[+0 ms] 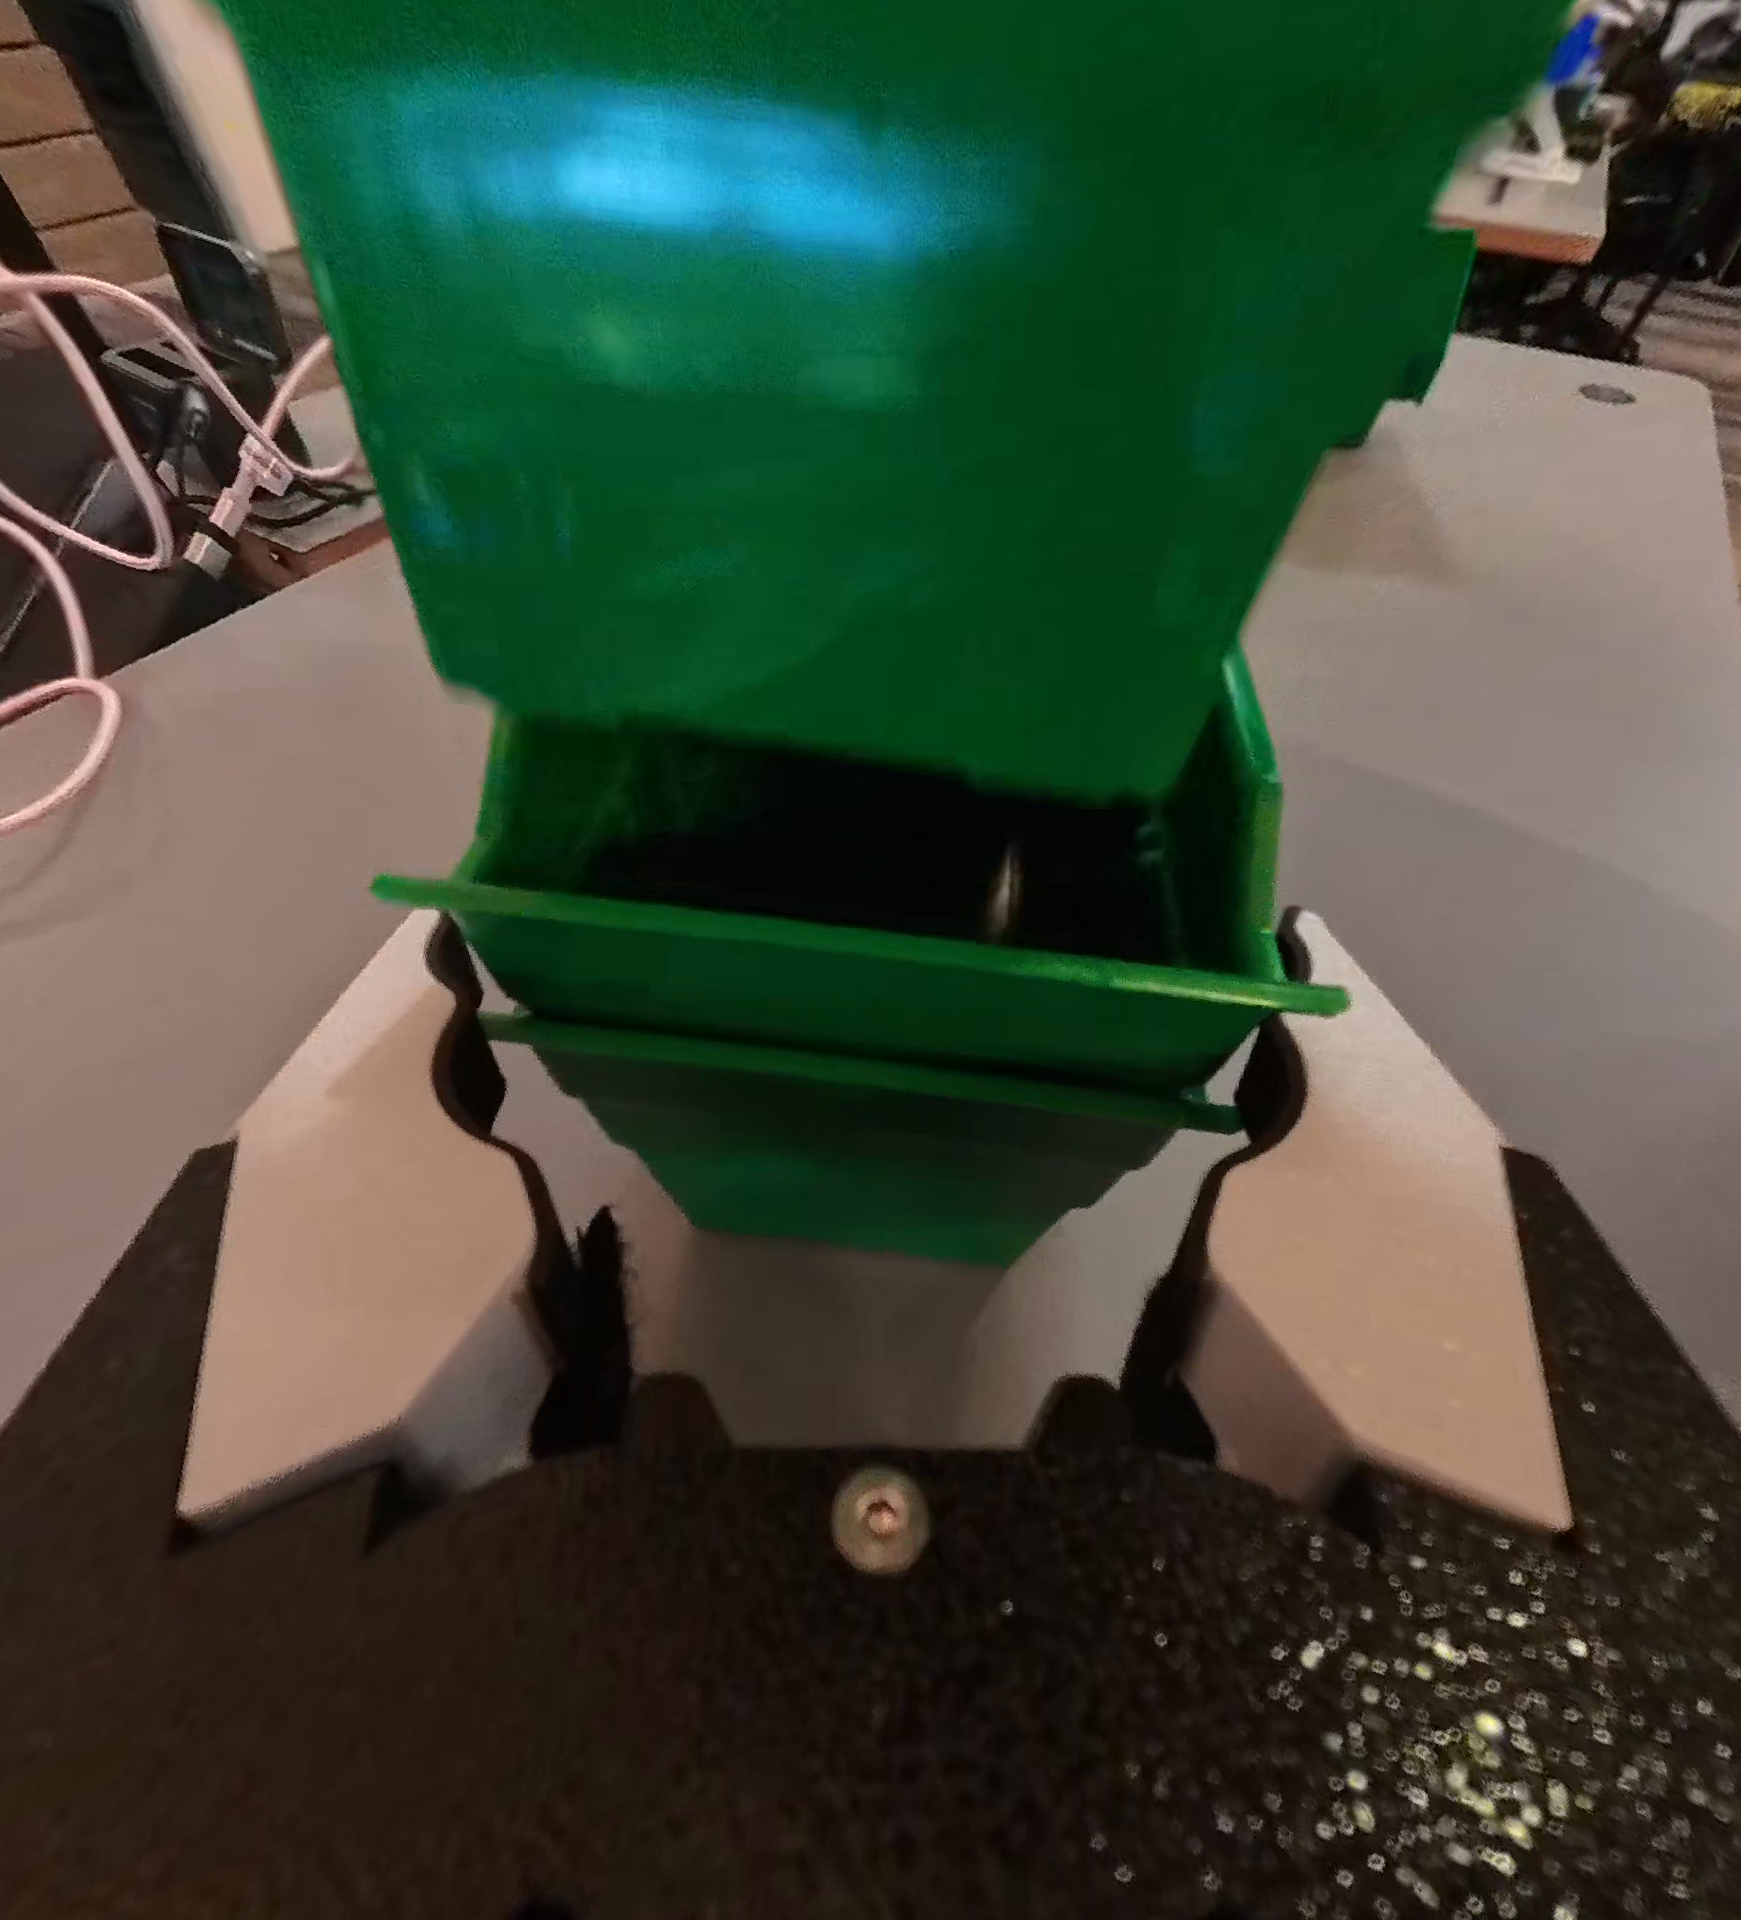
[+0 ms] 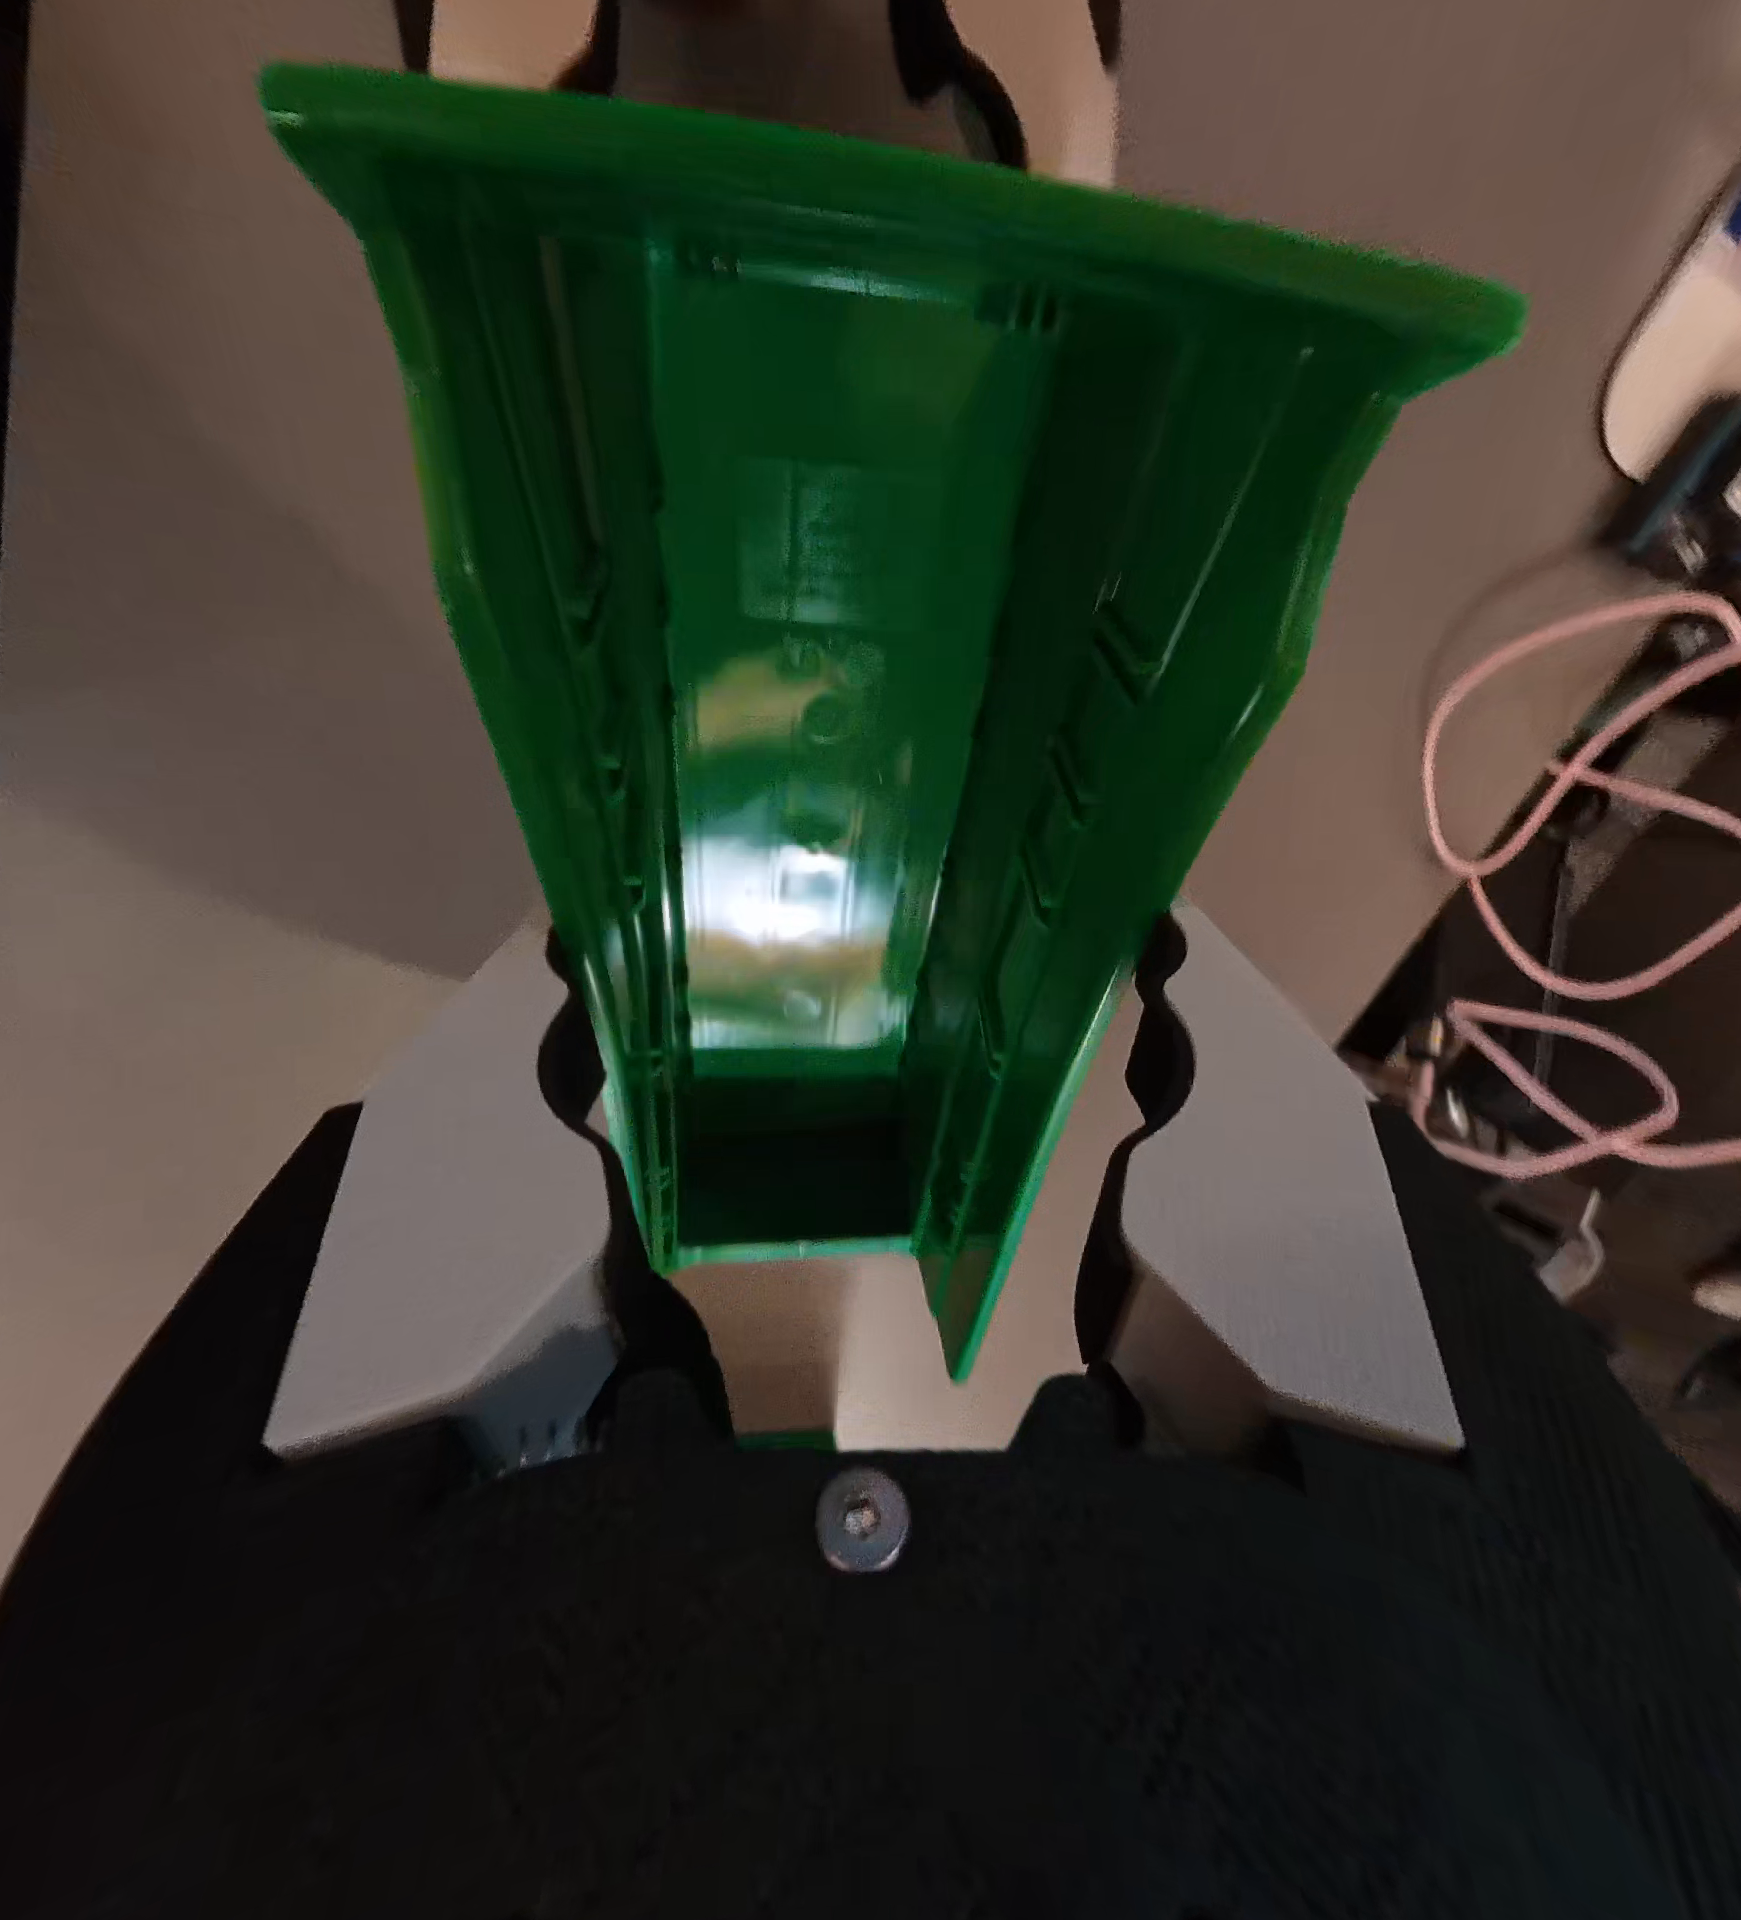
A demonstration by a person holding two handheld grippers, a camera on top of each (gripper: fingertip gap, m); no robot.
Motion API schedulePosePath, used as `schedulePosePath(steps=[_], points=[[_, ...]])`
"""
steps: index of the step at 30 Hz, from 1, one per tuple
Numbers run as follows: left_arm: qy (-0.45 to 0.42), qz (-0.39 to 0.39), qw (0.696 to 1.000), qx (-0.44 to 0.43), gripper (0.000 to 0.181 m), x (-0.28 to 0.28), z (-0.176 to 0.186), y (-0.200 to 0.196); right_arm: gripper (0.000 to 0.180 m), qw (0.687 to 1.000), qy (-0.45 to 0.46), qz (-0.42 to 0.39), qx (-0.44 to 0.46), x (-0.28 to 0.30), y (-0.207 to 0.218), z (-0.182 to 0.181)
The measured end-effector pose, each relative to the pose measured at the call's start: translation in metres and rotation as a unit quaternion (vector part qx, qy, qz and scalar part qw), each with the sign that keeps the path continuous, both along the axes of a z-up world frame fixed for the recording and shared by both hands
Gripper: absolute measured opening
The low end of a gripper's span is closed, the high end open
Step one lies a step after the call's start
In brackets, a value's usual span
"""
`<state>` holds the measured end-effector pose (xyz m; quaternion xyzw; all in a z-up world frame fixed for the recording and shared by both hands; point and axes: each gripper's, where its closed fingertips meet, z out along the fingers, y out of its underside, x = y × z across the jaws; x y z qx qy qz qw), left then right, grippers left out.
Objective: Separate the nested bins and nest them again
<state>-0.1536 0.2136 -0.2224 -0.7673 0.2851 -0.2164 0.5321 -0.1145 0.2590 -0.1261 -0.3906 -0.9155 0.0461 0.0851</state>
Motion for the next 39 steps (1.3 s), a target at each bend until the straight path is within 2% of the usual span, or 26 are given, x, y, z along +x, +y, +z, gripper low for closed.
schedulePosePath(steps=[1, 7, 9, 13, 16, 19, 23, 28, 31, 34, 36, 38, 39], points=[[0.004, -0.008, 1.0, -0.002, 0.143, -0.003, 0.0, 0.0, 0.104, 1.0, 0.0, -0.016, 0.004, 0.003, 0.007, 0.008], [0.015, -0.021, 1.0, -0.006, 0.134, -0.043, 0.0, 0.007, 0.103, 0.991, 0.049, -0.121, -0.033, 0.028, 0.043, 0.057], [0.021, 0.005, 1.0, 0.0, 0.125, -0.065, 0.001, 0.014, 0.104, 0.984, 0.074, -0.153, -0.048, 0.041, 0.055, 0.073], [0.03, 0.089, 0.996, 0.006, 0.133, -0.118, -0.005, 0.026, 0.105, 0.964, 0.109, -0.237, -0.051, 0.079, 0.086, 0.096], [-0.012, 0.145, 0.989, 0.017, 0.141, -0.149, -0.002, 0.026, 0.106, 0.933, 0.096, -0.346, -0.032, 0.12, 0.117, 0.094], [-0.057, 0.186, 0.979, 0.055, 0.148, -0.163, 0.014, 0.019, 0.108, 0.887, 0.051, -0.458, -0.022, 0.163, 0.142, 0.073], [-0.094, 0.216, 0.967, 0.099, 0.158, -0.156, 0.044, 0.006, 0.108, 0.819, -0.028, -0.571, -0.053, 0.204, 0.155, 0.018], [-0.086, 0.207, 0.966, 0.132, 0.159, -0.114, 0.076, -0.014, 0.11, 0.739, -0.096, -0.665, -0.048, 0.232, 0.166, -0.057], [-0.075, 0.217, 0.962, 0.146, 0.159, -0.095, 0.085, -0.025, 0.111, 0.676, -0.133, -0.724, -0.029, 0.246, 0.169, -0.085], [-0.076, 0.216, 0.961, 0.152, 0.159, -0.076, 0.089, -0.035, 0.114, 0.63, -0.153, -0.762, -0.009, 0.258, 0.174, -0.107], [-0.087, 0.208, 0.961, 0.163, 0.158, -0.064, 0.091, -0.042, 0.121, 0.619, -0.14, -0.773, -0.01, 0.257, 0.178, -0.116], [-0.097, 0.209, 0.959, 0.165, 0.158, -0.059, 0.087, -0.048, 0.127, 0.635, -0.11, -0.764, -0.008, 0.252, 0.181, -0.112], [-0.104, 0.211, 0.958, 0.165, 0.158, -0.059, 0.084, -0.052, 0.138, 0.652, -0.095, -0.752, 0.02, 0.252, 0.186, -0.103]])
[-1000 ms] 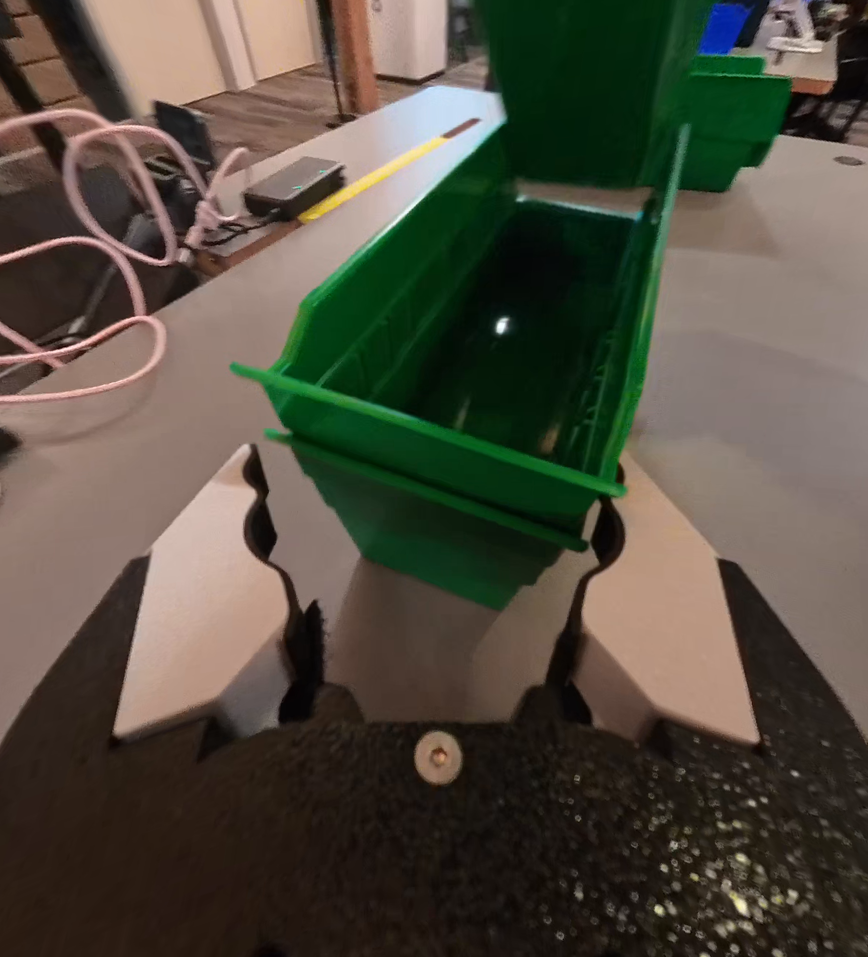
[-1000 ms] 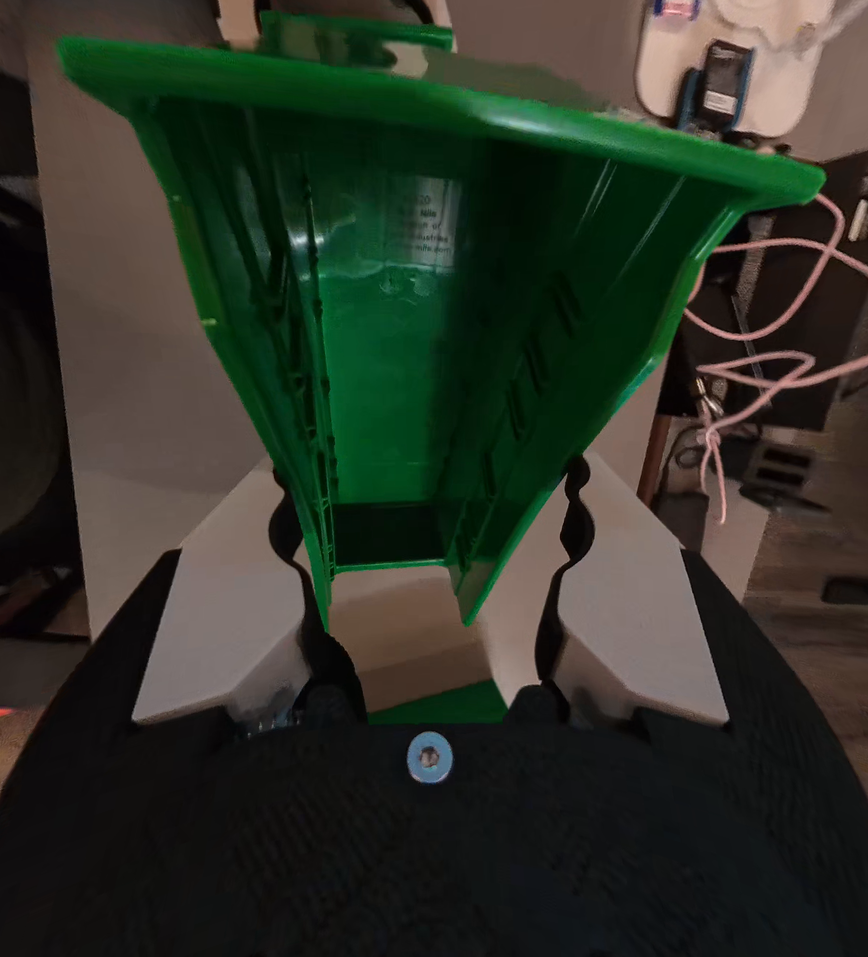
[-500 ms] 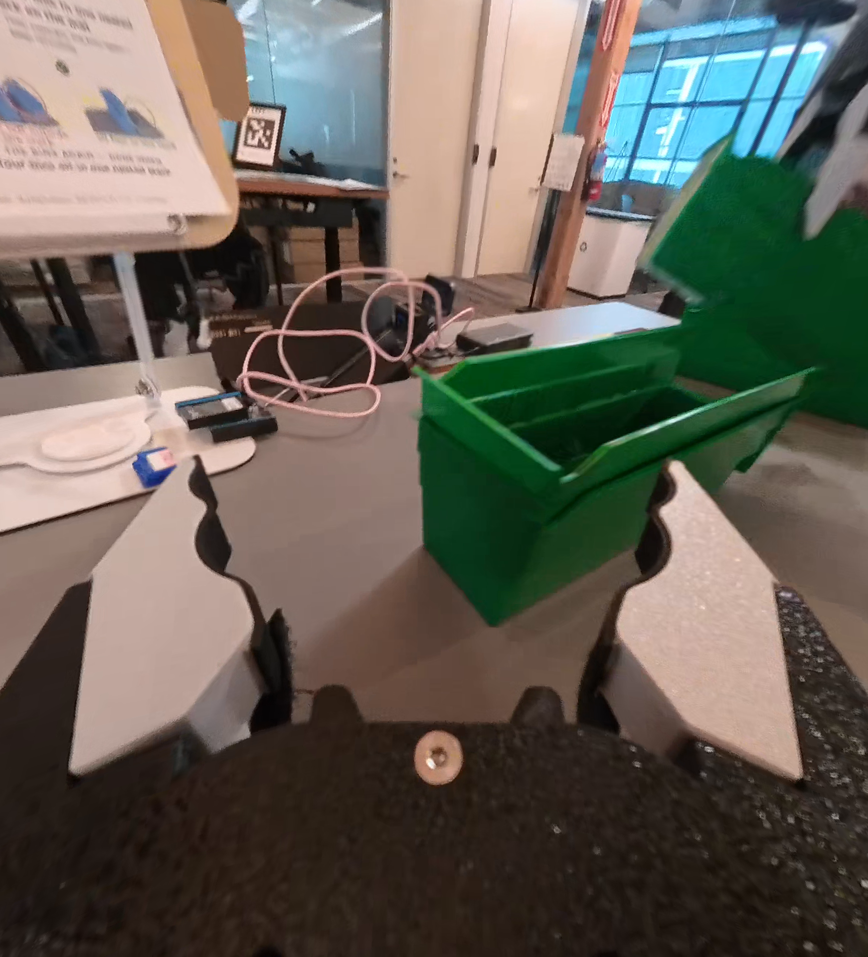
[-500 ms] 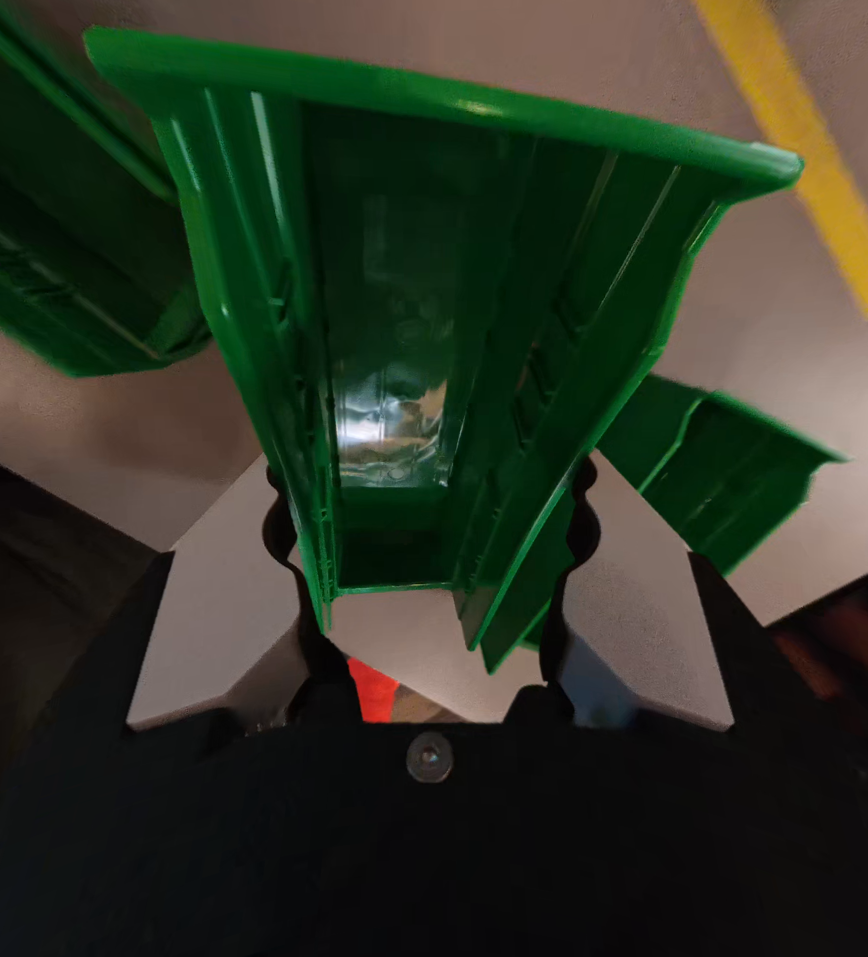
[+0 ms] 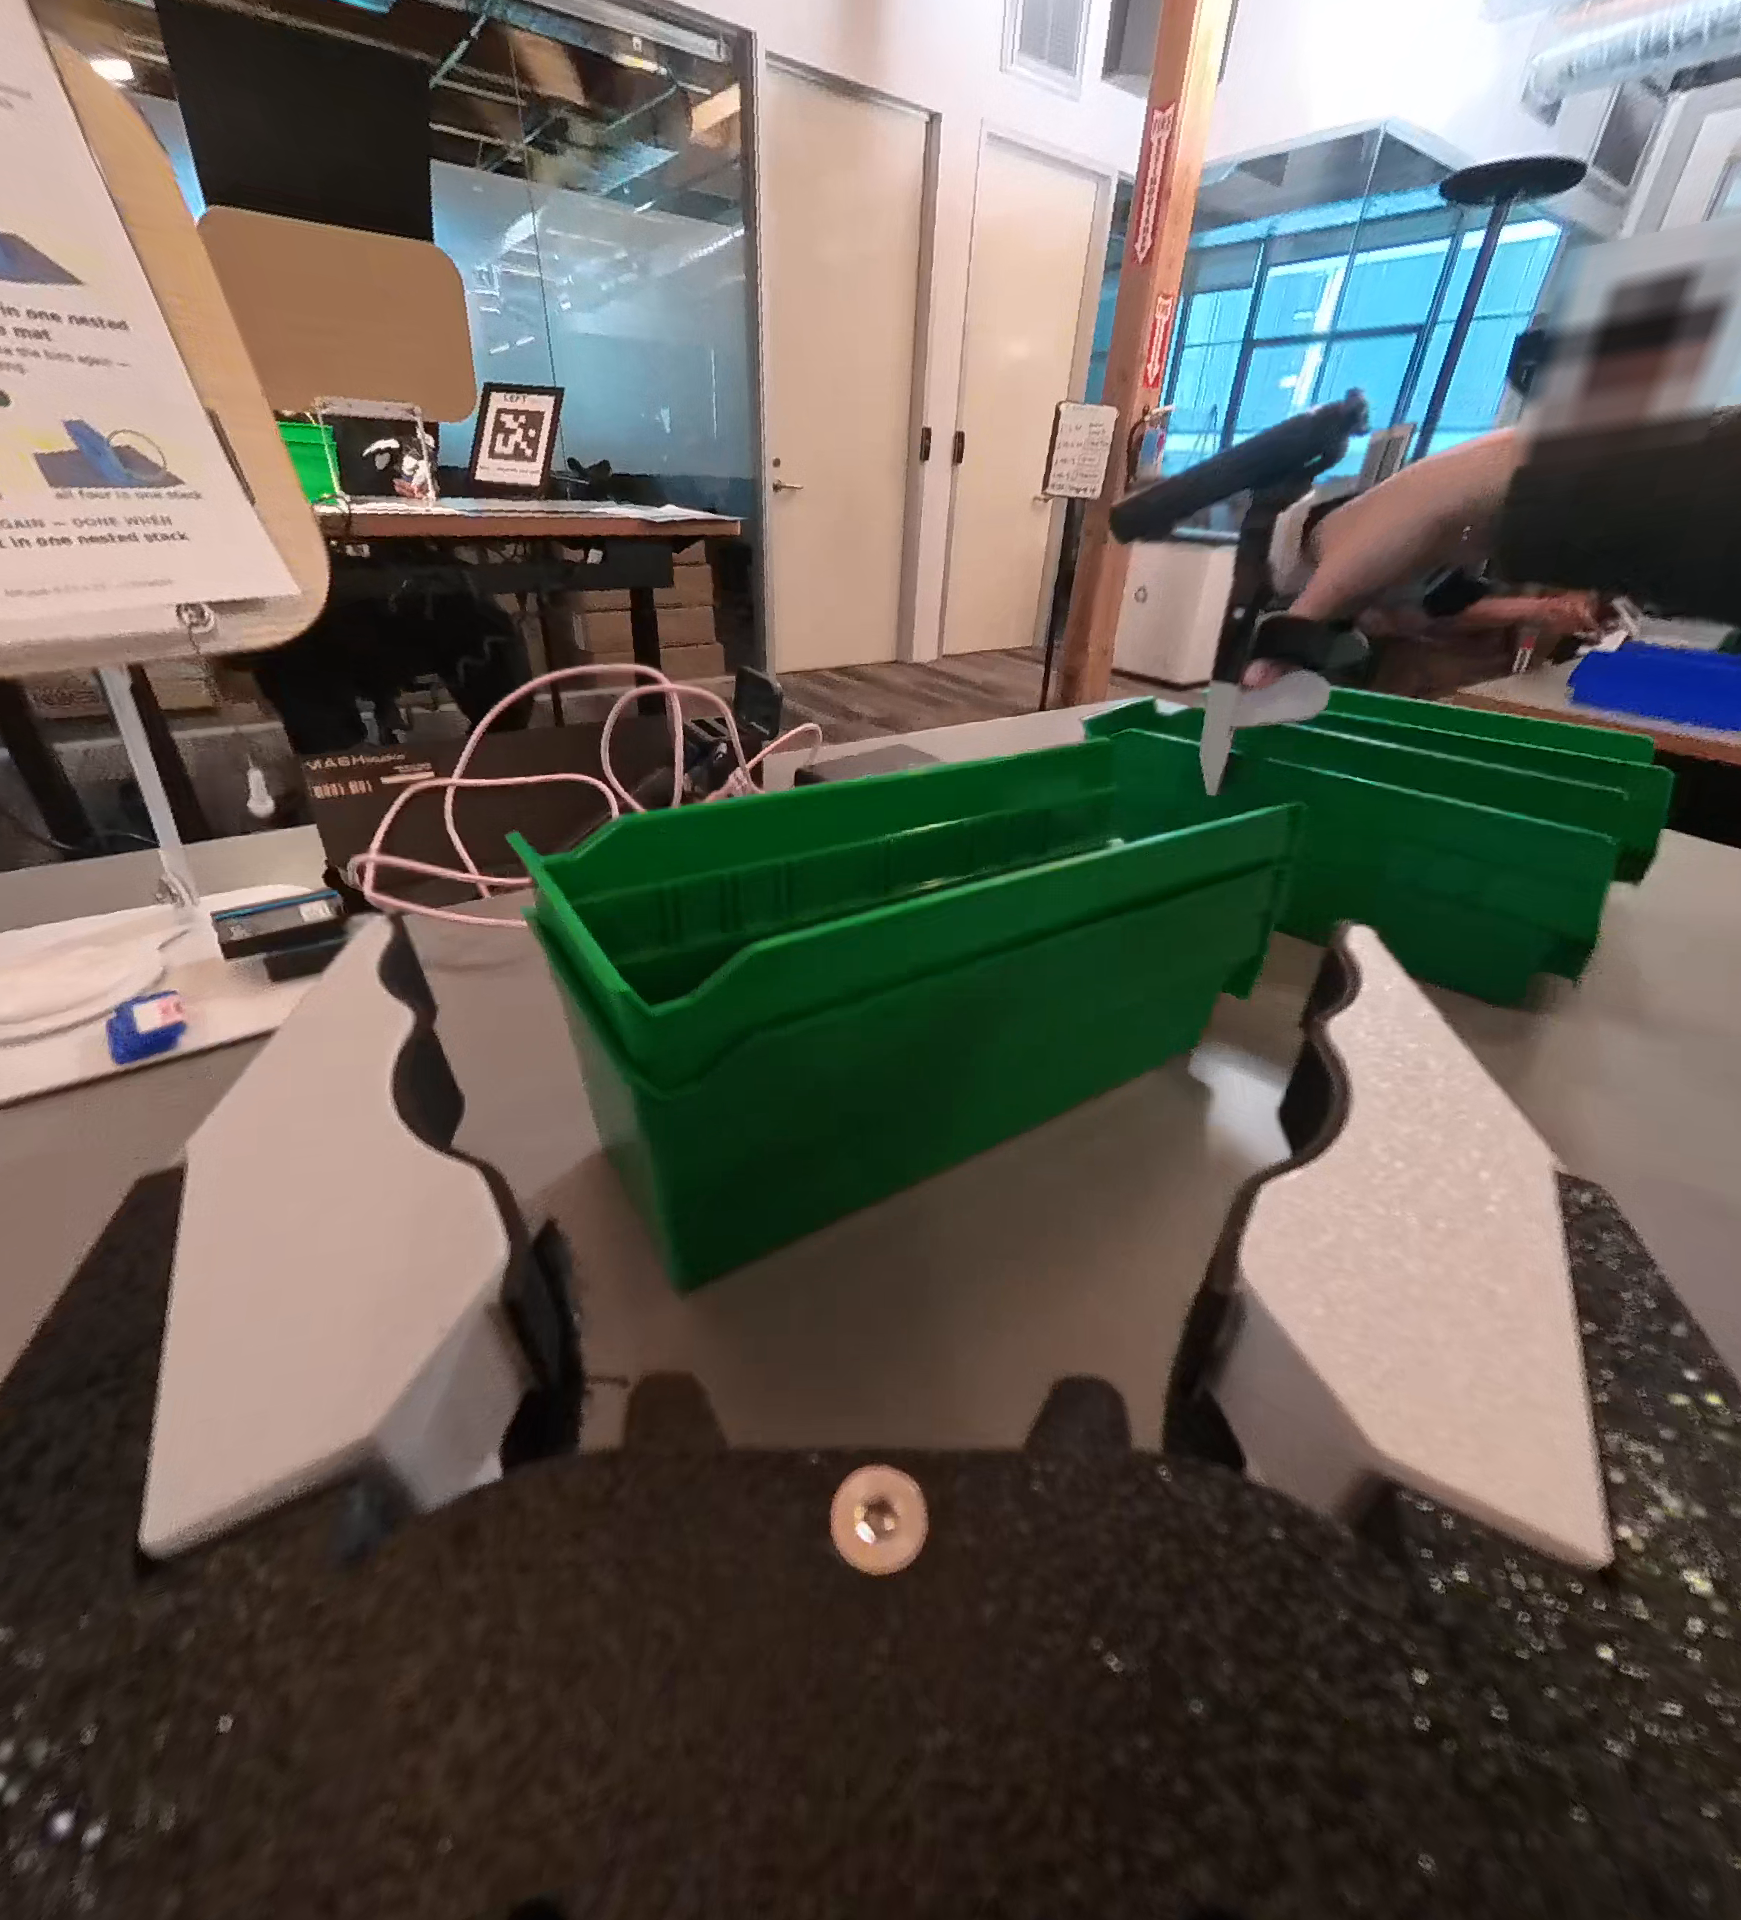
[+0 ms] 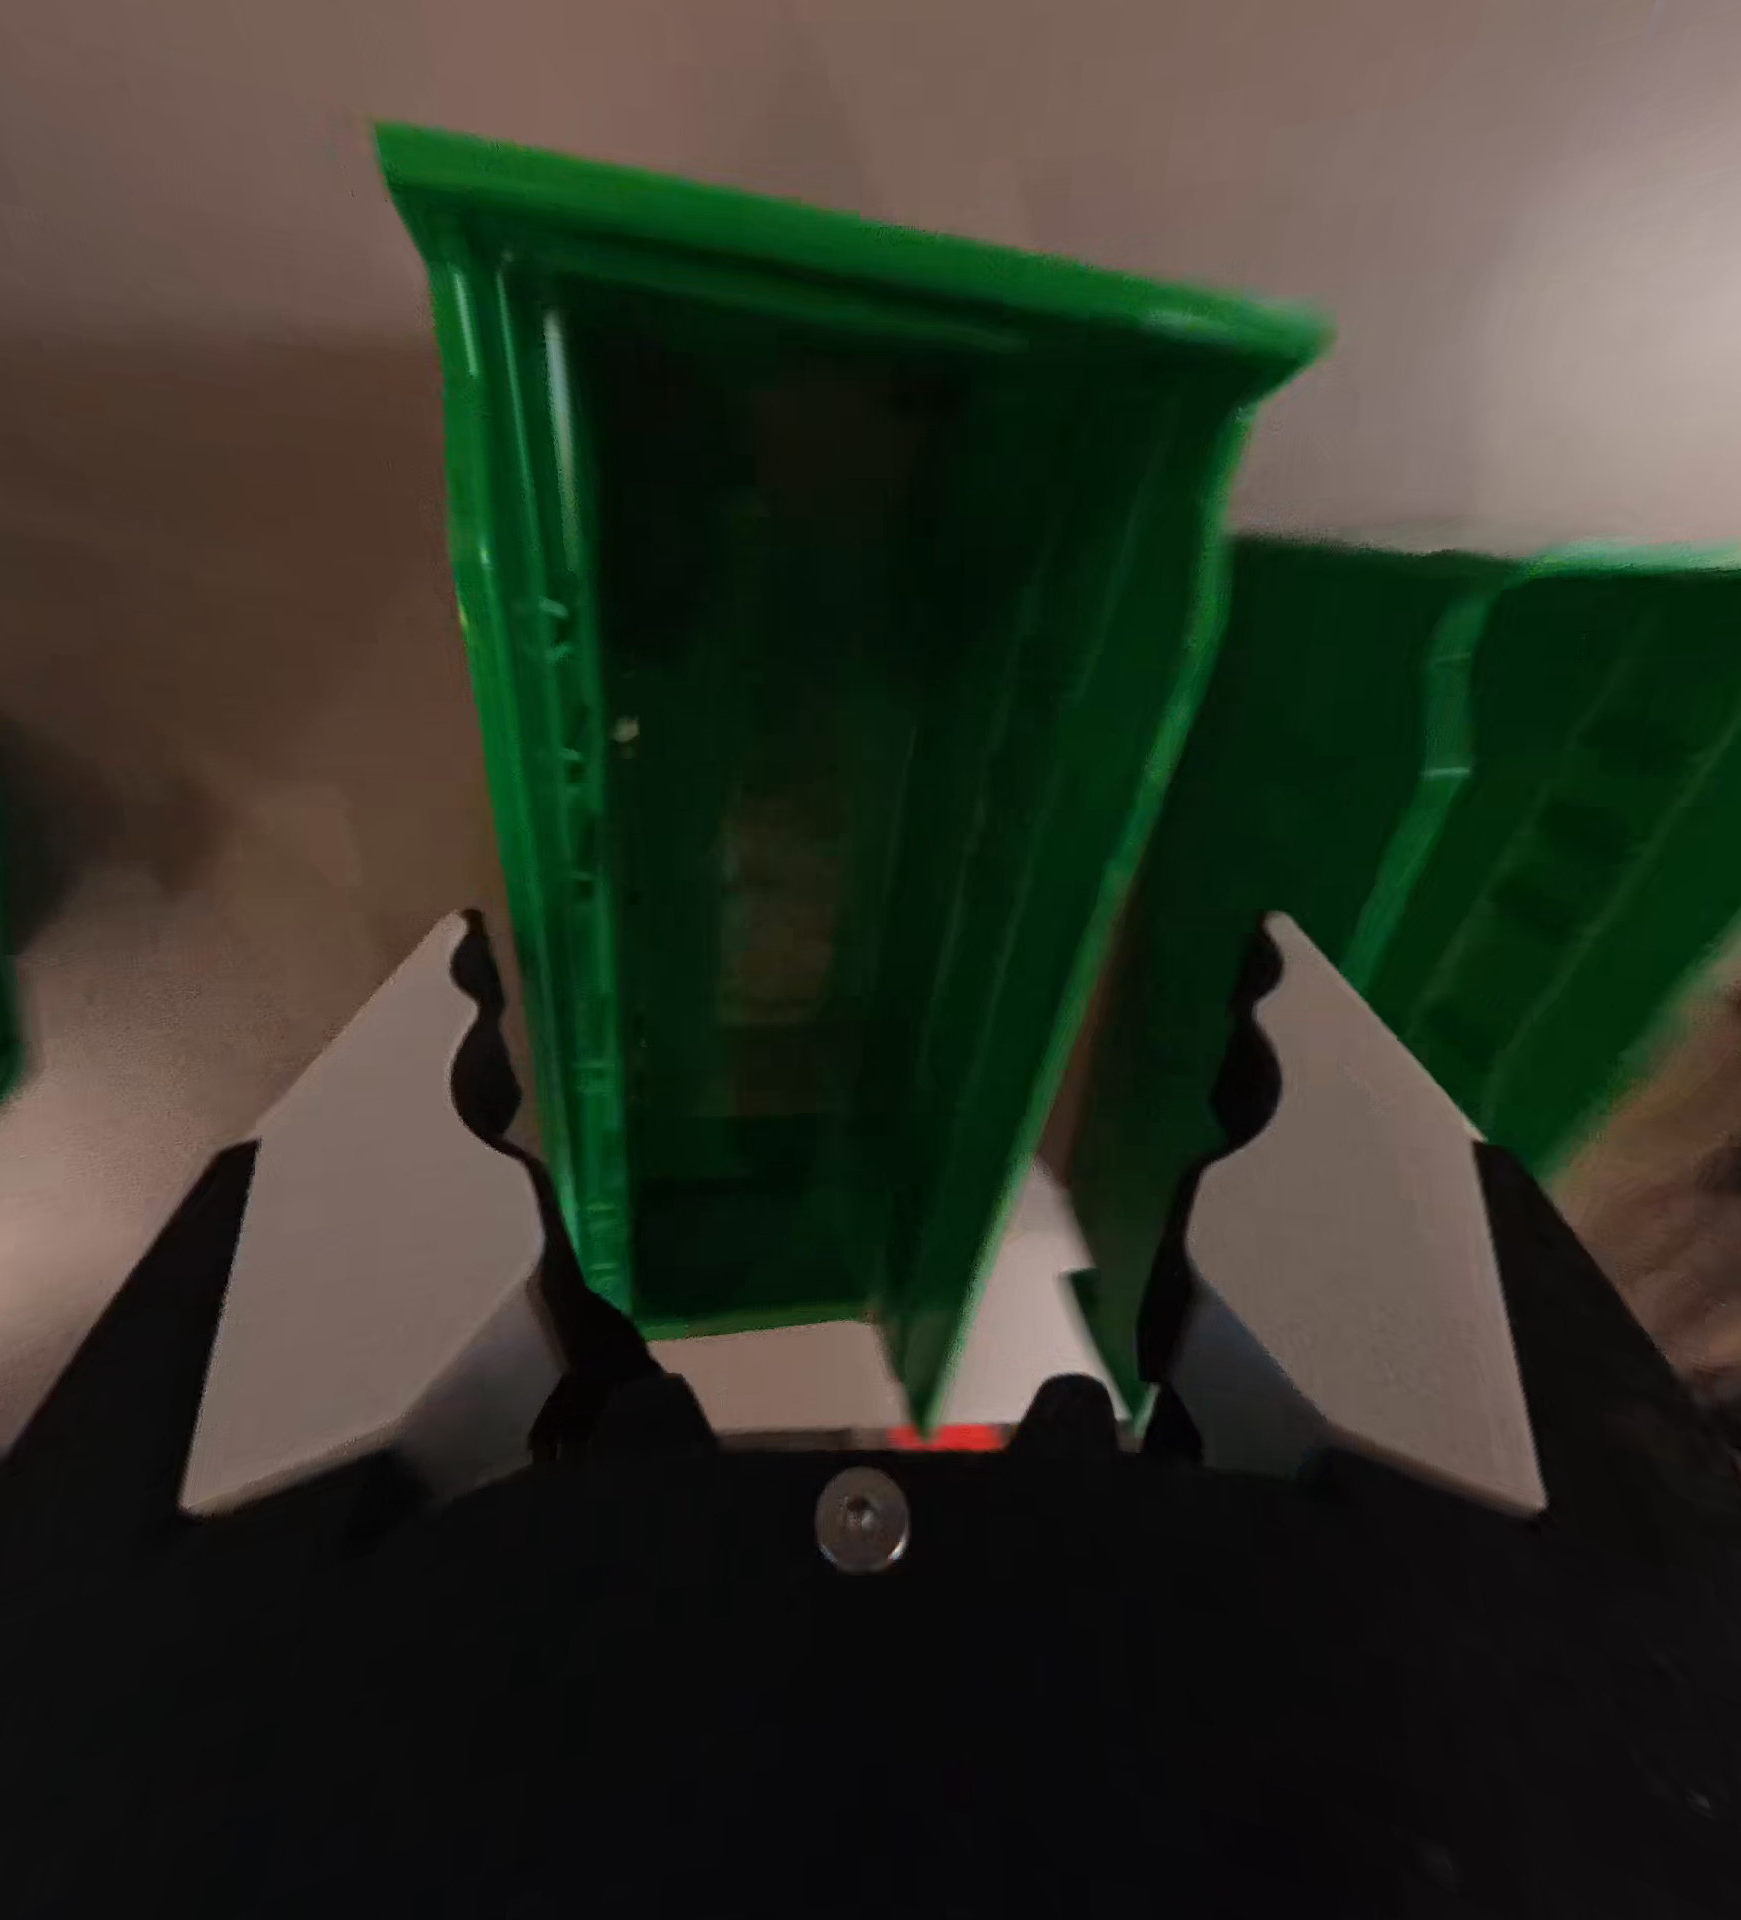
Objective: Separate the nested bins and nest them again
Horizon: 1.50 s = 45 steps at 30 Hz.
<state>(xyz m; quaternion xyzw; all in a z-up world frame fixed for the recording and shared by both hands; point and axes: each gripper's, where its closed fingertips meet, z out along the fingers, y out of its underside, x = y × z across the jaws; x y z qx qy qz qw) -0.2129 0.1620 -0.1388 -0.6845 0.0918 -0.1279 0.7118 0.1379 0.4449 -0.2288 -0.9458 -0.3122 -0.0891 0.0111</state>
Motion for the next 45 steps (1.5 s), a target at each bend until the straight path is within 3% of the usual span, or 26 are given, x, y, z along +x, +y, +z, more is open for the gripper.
schedulePosePath(steps=[2, 3, 5, 8, 11, 14, 17, 22, 25, 32, 36, 45], points=[[-0.023, 0.0, 1.0, 0.003, 0.158, -0.002, -0.007, -0.006, 0.14, 0.99, -0.051, 0.098, 0.09, 0.0, 0.014, 0.03], [-0.037, -0.001, 0.999, 0.008, 0.158, -0.005, -0.009, -0.009, 0.125, 0.98, -0.052, 0.158, 0.112, -0.012, 0.01, 0.043], [-0.067, -0.001, 0.998, 0.016, 0.157, -0.008, -0.014, -0.012, 0.123, 0.954, 0.038, 0.283, 0.087, -0.065, -0.029, 0.051], [-0.09, -0.015, 0.996, 0.002, 0.157, -0.004, -0.028, -0.011, 0.146, 0.858, 0.222, 0.463, -0.004, -0.157, -0.123, 0.057], [-0.096, -0.029, 0.995, -0.015, 0.157, 0.005, -0.038, -0.008, 0.16, 0.803, 0.239, 0.546, -0.03, -0.205, -0.168, 0.05], [-0.088, -0.038, 0.995, -0.021, 0.157, 0.012, -0.045, -0.006, 0.16, 0.783, 0.198, 0.589, -0.014, -0.244, -0.176, 0.033], [-0.087, -0.05, 0.994, -0.037, 0.157, 0.016, -0.051, -0.003, 0.159, 0.792, 0.168, 0.587, -0.023, -0.275, -0.173, 0.018], [-0.079, -0.065, 0.993, -0.054, 0.157, 0.017, -0.058, -0.005, 0.108, 0.818, 0.139, 0.555, -0.058, -0.294, -0.169, 0.011], [-0.08, -0.056, 0.994, -0.054, 0.156, 0.008, -0.059, -0.008, 0.105, 0.864, 0.179, 0.47, -0.018, -0.318, -0.16, 0.017], [-0.112, -0.051, 0.992, -0.034, 0.156, -0.007, -0.053, -0.014, 0.105, 0.932, 0.208, 0.298, -0.002, -0.342, -0.157, 0.032], [-0.123, -0.052, 0.991, -0.022, 0.156, -0.012, -0.047, -0.016, 0.105, 0.949, 0.184, 0.256, 0.009, -0.353, -0.163, 0.039], [-0.136, -0.051, 0.989, -0.018, 0.156, -0.019, -0.045, -0.019, 0.107, 0.954, 0.157, 0.255, 0.008, -0.381, -0.192, 0.046]])
